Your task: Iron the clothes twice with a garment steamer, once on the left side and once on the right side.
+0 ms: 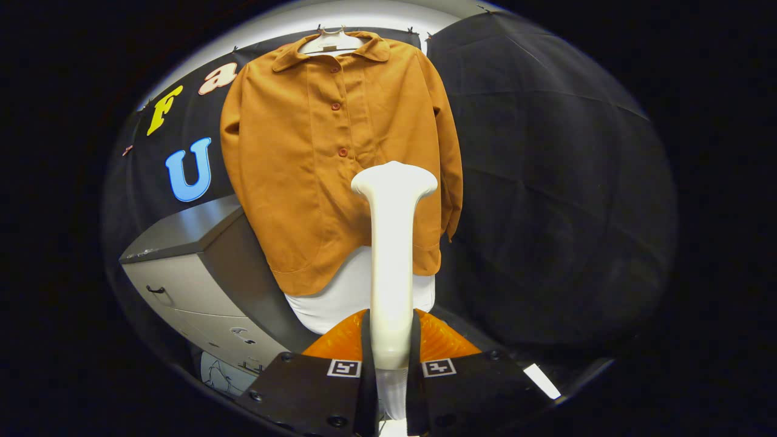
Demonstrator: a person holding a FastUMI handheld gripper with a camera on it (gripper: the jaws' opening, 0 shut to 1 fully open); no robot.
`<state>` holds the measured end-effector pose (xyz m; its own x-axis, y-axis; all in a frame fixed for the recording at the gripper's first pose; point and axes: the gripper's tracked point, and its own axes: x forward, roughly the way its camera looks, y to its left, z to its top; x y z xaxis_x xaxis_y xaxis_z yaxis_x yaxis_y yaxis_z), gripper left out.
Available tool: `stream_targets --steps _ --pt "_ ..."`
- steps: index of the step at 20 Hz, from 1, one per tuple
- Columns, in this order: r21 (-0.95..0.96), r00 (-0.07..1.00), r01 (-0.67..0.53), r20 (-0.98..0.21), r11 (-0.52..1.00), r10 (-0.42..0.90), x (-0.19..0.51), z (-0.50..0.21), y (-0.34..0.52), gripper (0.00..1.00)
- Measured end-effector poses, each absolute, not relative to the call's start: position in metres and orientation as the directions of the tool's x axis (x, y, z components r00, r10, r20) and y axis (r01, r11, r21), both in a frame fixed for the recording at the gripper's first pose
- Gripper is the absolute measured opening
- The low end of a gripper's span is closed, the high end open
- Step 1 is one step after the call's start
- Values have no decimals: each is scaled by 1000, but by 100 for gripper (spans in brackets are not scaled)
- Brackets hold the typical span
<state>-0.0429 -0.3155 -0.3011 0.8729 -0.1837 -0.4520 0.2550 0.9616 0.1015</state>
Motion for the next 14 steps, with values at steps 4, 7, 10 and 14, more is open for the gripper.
stream_targets --steps 4,7,10,14 --pt "92 913 235 -363 968 -187 -44 -239 -286 21" --pt "79 940 205 -294 976 -173 -31 -189 -264 21" --pt "71 960 190 -224 979 -170 -17 -139 -239 21" --pt "86 977 160 -156 983 -145 -3 -82 -202 21"
